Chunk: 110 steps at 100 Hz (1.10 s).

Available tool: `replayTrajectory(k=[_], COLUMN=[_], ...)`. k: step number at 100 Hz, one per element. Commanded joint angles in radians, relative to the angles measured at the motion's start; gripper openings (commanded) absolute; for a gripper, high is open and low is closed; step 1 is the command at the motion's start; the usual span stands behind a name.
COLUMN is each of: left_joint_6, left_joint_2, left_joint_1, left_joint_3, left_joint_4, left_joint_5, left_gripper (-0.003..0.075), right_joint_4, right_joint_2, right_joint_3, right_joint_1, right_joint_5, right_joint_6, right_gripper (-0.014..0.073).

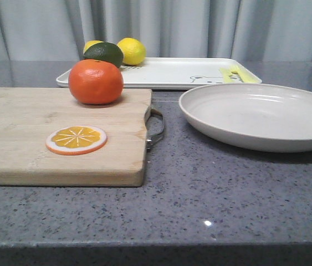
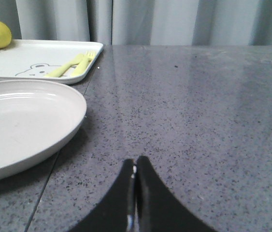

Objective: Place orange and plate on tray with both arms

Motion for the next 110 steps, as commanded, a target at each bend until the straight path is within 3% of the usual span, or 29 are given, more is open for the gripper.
replayTrajectory(k=[1, 33, 52, 79, 110], left_joint_6=[0.001, 0.001, 0.001, 0.001, 0.001], left_joint_2=[-0.034, 0.024, 0.109, 0.221, 0.247], left_joint_1=[-0.007, -0.007, -0.007, -0.007, -0.006], left_joint_3=[-0.002, -0.146, -0.233, -0.342, -0.349], left_joint_4=[-0.038, -0.038, -0.038, -0.038, -0.042], left_joint_5=[-0.14, 0.003, 0.003, -0.004, -0.066], left_gripper=[-0.002, -0.002, -0.002, -0.002, -0.002], right_joint_4=[0.001, 0.085, 0.084, 0.084, 0.084], right_joint_2=[-0.009, 0.035, 0.164, 0.307, 0.32], right_joint_3=[-0.025, -0.117, -0.245, -0.404, -0.416], right_joint_1=[-0.005, -0.004, -0.004, -0.004, -0.004], right_joint_5=[-0.1, 0.008, 0.061, 0.059, -0.058], right_joint_6=[-0.001, -0.001, -0.001, -0.002, -0.001], right_gripper=[-0.0067, -0.0057, -0.0057, -0.0057, -0.0057])
